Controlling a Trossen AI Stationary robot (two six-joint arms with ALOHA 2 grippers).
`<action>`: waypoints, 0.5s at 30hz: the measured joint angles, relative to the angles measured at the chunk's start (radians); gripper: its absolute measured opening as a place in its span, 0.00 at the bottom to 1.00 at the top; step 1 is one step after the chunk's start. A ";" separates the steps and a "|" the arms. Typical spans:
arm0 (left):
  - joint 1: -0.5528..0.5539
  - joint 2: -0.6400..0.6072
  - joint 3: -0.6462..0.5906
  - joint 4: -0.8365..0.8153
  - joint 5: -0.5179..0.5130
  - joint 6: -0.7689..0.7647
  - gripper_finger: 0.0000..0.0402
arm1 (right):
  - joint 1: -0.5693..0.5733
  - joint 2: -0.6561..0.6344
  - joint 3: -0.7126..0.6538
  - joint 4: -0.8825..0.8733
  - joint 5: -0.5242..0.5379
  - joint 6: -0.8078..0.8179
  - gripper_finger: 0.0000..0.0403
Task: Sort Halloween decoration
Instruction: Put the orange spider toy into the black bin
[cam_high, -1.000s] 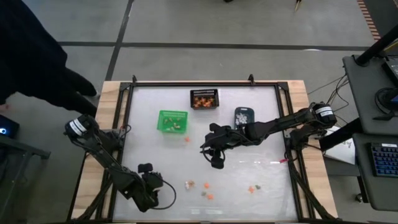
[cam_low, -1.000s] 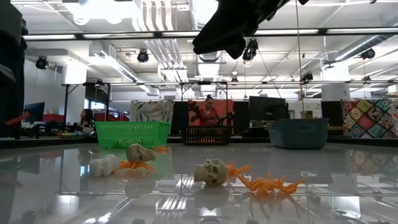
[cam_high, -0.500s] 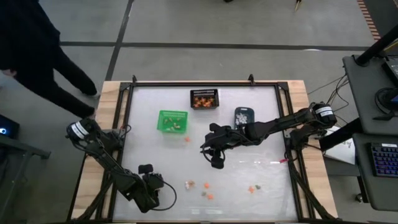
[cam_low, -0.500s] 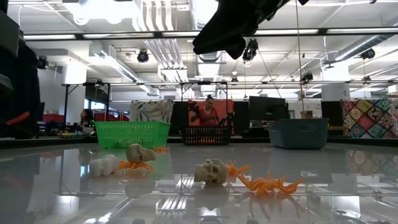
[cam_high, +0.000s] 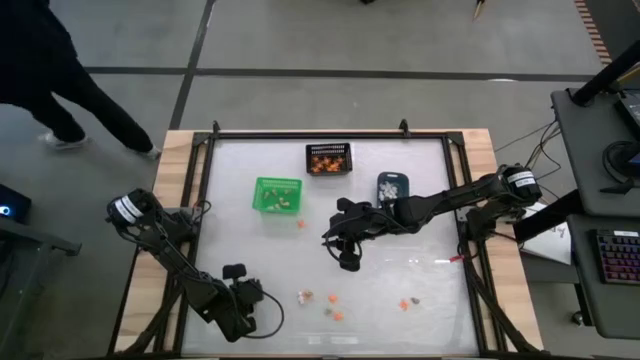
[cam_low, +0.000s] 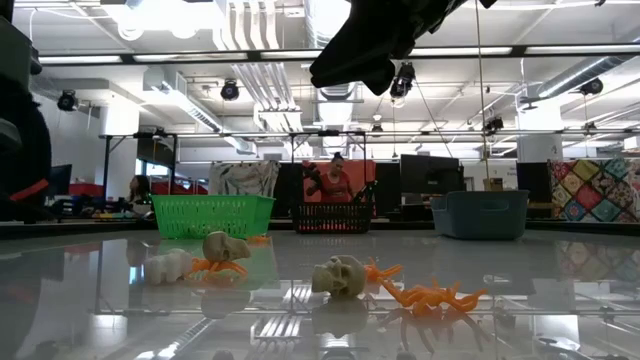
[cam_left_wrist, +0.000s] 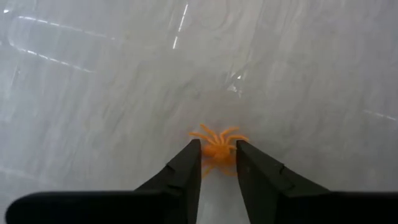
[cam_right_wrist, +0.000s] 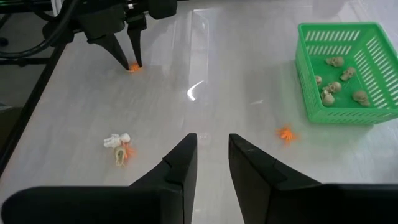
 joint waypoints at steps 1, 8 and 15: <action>0.000 0.000 0.000 0.000 0.000 0.000 0.19 | 0.000 0.000 0.000 0.000 0.000 0.000 0.21; 0.000 -0.007 0.016 -0.016 0.001 0.031 0.19 | 0.000 0.000 0.000 0.000 0.000 0.000 0.22; -0.002 -0.019 0.064 -0.071 -0.026 0.085 0.19 | 0.000 0.000 0.000 -0.001 0.000 0.000 0.20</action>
